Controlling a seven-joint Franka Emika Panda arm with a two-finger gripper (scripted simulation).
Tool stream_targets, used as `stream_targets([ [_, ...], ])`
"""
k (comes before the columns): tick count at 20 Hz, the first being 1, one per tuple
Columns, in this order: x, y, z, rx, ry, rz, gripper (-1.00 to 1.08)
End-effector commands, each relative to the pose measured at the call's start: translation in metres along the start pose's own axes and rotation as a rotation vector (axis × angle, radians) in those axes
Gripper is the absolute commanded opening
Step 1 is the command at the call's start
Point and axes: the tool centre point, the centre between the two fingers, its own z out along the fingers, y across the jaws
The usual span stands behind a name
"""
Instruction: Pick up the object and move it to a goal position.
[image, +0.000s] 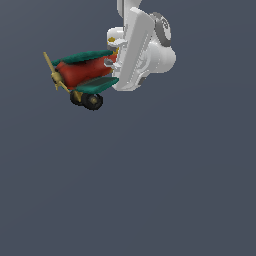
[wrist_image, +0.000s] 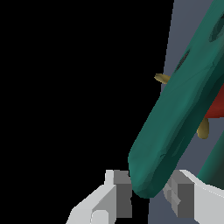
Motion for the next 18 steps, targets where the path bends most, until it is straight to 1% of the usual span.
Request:
stream_targets([
  [1, 0.009, -0.016, 0.011, 0.006, 0.000, 0.003, -1.00],
  [6, 0.022, -0.036, 0.027, 0.010, -0.001, 0.004, -1.00],
  [10, 0.028, -0.047, 0.035, 0.012, -0.002, 0.006, -1.00],
  [14, 0.030, -0.052, 0.039, 0.013, -0.002, 0.006, -1.00],
  [18, 0.030, -0.049, 0.038, 0.009, -0.003, 0.006, -1.00],
])
